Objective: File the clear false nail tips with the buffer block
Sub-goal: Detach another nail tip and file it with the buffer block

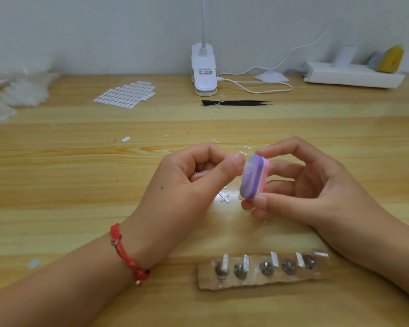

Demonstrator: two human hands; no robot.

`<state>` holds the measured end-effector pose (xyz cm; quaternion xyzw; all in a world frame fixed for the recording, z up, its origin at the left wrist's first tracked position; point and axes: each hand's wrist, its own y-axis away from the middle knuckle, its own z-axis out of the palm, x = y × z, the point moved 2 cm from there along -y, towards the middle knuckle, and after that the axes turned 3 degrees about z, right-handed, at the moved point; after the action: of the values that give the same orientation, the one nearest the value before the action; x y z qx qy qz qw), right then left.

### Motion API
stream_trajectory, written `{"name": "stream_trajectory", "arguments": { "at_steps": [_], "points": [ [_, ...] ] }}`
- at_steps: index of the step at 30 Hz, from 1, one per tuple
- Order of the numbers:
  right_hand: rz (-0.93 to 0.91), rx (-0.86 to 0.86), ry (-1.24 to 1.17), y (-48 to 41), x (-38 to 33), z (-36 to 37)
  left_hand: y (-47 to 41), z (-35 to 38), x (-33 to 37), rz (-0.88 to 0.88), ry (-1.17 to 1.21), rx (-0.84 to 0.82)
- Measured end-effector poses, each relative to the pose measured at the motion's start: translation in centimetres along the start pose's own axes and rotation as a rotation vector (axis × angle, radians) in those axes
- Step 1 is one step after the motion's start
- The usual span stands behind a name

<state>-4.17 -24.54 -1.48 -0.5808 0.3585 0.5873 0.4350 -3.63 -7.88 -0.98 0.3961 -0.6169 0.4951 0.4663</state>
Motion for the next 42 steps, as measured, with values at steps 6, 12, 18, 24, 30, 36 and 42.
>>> {"name": "stream_trajectory", "arguments": {
  "at_steps": [6, 12, 18, 24, 30, 36, 42],
  "points": [
    [0.005, 0.03, -0.04, -0.05, 0.23, -0.25, 0.13, 0.21, -0.13, 0.008, -0.023, -0.064],
    [0.016, 0.003, 0.012, 0.03, 0.25, -0.11, 0.19, 0.14, -0.02, 0.033, -0.044, -0.042],
    [0.015, 0.096, -0.121, -0.03, 0.26, -0.46, 0.08, 0.11, -0.24, 0.034, -0.019, -0.058],
    [0.002, 0.084, -0.097, 0.06, 0.08, -0.18, 0.06, 0.2, -0.28, 0.039, -0.028, -0.078],
    [0.009, 0.018, -0.006, -0.02, -0.1, 0.15, 0.12, 0.0, -0.4, 0.026, -0.025, -0.051],
    [0.011, 0.042, -0.088, -0.08, -0.02, -0.07, 0.09, 0.14, -0.17, 0.019, -0.024, -0.044],
    [0.013, 0.117, -0.137, -0.13, 0.03, -0.41, 0.12, 0.18, 0.04, 0.003, -0.013, -0.013]
  ]
}}
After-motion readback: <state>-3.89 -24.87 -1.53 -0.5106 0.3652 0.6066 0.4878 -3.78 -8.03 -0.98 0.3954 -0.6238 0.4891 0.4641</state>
